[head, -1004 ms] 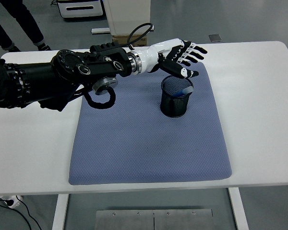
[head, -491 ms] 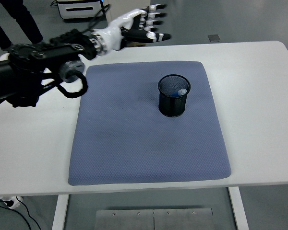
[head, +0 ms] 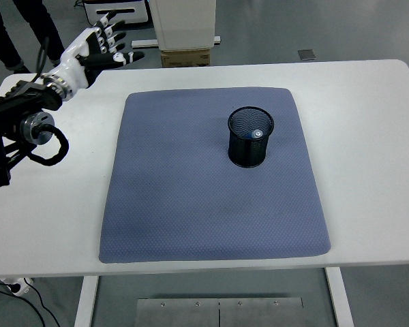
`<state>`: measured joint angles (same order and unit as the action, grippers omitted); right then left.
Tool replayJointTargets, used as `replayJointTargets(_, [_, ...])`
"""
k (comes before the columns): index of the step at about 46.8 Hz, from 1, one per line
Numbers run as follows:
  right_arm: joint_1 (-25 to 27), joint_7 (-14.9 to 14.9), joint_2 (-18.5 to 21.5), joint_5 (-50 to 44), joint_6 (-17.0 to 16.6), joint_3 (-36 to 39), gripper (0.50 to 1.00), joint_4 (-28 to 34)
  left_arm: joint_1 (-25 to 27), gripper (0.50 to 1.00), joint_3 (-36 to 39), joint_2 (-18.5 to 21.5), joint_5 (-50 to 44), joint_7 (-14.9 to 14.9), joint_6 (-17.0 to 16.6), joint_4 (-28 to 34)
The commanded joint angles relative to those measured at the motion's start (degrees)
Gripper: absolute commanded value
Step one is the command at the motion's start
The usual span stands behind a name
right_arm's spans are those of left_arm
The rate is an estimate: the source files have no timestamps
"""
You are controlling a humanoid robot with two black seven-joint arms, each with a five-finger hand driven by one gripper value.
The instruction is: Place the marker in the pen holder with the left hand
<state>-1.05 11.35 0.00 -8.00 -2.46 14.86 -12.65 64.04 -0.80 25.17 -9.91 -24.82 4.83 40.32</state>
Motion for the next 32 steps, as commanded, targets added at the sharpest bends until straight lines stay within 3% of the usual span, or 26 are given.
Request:
replayJointTargets(1, [-0.01,-0.01,0.00,0.00,-0.01,0.00,1.000,0.00,-3.82,1.000,-3.24,1.72,-0.02,-1.10,0.18,0.02])
replayJointTargets(12, [-0.01,-0.01,0.00,0.00,0.00,0.00,1.000,0.00,-11.21,1.000,-8.78,3.83,-0.02,-4.27,0.45,0.02])
replayJointTargets(32, [0.26,-0.19,0.00,-0.18,-0.79,-0.18,1.000,-0.79,-14.38,1.000,-11.33,7.88,-0.11,-4.53,1.15,0.02])
